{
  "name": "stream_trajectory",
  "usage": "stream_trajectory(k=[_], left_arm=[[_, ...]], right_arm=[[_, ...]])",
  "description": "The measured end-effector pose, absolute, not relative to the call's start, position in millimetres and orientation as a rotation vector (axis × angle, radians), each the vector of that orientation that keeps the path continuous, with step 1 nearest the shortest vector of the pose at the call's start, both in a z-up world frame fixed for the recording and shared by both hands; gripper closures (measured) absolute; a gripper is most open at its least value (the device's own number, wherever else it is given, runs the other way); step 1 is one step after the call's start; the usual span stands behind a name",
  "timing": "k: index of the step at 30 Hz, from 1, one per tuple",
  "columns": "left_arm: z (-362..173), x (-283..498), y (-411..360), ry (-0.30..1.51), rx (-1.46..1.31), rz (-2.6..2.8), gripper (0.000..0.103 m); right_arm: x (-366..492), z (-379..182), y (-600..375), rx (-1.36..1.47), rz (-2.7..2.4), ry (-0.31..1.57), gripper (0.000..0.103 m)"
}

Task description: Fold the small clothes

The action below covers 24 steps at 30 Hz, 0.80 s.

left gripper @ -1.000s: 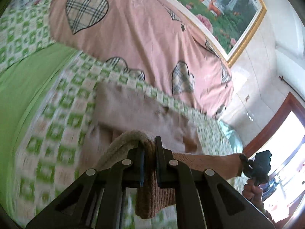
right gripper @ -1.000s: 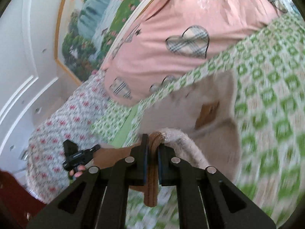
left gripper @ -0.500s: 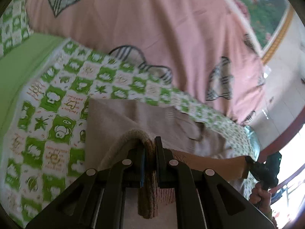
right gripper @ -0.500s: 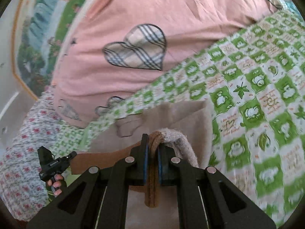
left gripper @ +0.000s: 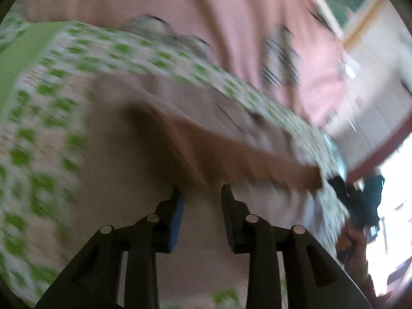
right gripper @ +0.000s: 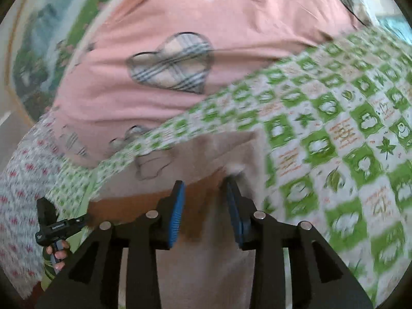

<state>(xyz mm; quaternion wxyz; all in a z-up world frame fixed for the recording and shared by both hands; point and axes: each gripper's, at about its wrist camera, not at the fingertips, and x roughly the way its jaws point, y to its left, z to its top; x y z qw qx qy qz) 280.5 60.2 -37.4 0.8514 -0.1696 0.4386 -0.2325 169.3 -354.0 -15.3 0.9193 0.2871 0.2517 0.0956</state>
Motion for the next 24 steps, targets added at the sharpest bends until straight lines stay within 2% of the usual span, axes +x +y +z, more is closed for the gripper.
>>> stream_trajectory(k=[4,9,14,20,24], left_arm=[[-51.8,270.5,5.8,0.986,-0.265,-0.583,0.072],[-58.9,293.8,-5.5,1.01,-0.17,-0.525,0.073],[-49.7,334.4,19.9,0.982,-0.143,-0.474,0.074],[-39.7,394.0,72.5,0.92,-0.232,-0.282,0.074],[-34.7,391.8,96.8,0.889,-0.299,-0.231,0.074]], right_arm=[[183.0,-25.5,-298.0,0.443,0.362,0.67,0.067],[213.3,-44.9,-268.4,0.29,0.43,0.817,0.067],[238.4,-42.0,-300.0,0.308,0.321,0.78,0.068],[264.3,-29.9,-371.1,0.5,0.06,0.667,0.068],[252.0,-25.1,-391.5,0.608,0.02,0.613,0.068]])
